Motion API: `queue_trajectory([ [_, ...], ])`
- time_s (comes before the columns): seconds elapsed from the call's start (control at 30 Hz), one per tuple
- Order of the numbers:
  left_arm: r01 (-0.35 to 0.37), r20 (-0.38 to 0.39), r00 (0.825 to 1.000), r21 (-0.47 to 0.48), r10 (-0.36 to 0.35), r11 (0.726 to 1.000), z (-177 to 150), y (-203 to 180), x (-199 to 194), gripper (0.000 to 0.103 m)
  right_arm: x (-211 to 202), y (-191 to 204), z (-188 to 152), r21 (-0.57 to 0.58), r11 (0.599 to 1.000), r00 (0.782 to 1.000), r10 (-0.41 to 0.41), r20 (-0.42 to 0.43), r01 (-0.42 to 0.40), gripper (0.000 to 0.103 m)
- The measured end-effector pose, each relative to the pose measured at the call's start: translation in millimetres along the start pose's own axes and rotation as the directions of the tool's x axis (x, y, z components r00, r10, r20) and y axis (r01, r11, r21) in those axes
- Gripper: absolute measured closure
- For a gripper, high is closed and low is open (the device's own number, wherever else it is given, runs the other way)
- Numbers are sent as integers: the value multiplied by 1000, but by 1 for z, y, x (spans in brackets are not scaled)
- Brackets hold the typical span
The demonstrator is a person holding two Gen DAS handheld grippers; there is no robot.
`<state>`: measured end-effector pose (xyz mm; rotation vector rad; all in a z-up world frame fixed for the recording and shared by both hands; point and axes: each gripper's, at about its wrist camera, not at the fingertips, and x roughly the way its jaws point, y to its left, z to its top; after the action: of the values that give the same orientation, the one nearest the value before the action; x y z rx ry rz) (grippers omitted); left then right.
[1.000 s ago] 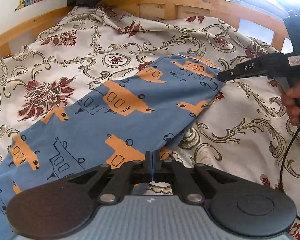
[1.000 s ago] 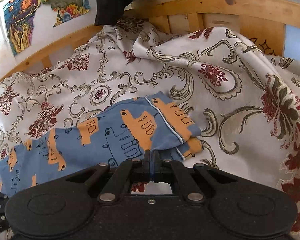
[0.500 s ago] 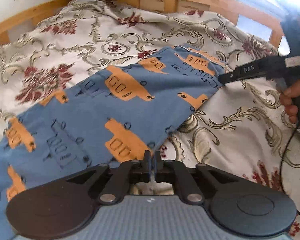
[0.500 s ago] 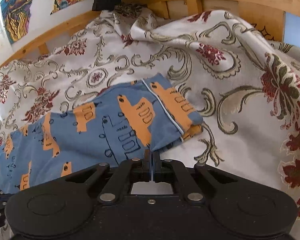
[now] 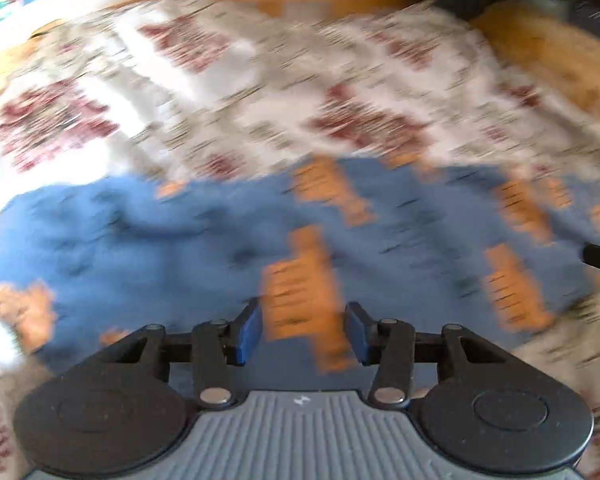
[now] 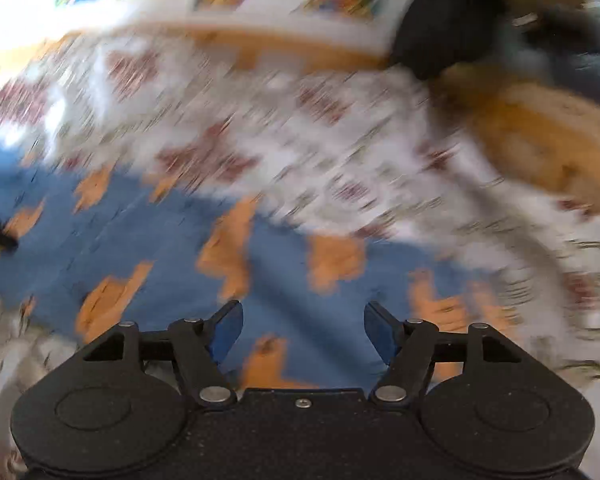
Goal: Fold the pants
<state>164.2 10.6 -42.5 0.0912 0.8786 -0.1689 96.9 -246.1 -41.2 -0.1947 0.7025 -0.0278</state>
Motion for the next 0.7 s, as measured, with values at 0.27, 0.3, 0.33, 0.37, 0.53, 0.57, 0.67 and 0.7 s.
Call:
queue_trajectory([
  [0.27,-18,-33,999,-9,18,1000,-11,26,-30,50,-6,-27,-10,104,995,999,2,-51,3,22],
  [0.3,4,-29,1000,-34,-5,999,-7,30,-34,48,-11,-28,-7,110,994,1000,2,-18,0,20],
  [0.33,36,-12,999,-67,-37,997,-2,34,-40,48,-14,-29,-4,99,995,1000,6,15,-7,19],
  [0.37,66,11,998,-106,-65,992,7,36,-42,45,-15,-29,3,78,997,999,19,41,-22,18],
  [0.53,123,83,990,-82,-117,989,61,24,-26,39,12,-22,61,-142,951,949,291,120,-274,13],
  [0.57,111,98,989,3,-111,994,67,16,-22,36,24,-21,78,-142,930,929,355,108,-339,13],
  [0.67,67,108,989,291,-102,954,71,-3,-5,33,56,-21,121,-95,878,873,477,98,-469,13],
  [0.7,56,88,992,368,-95,928,70,-8,3,33,69,-20,134,-82,862,857,507,93,-501,13],
])
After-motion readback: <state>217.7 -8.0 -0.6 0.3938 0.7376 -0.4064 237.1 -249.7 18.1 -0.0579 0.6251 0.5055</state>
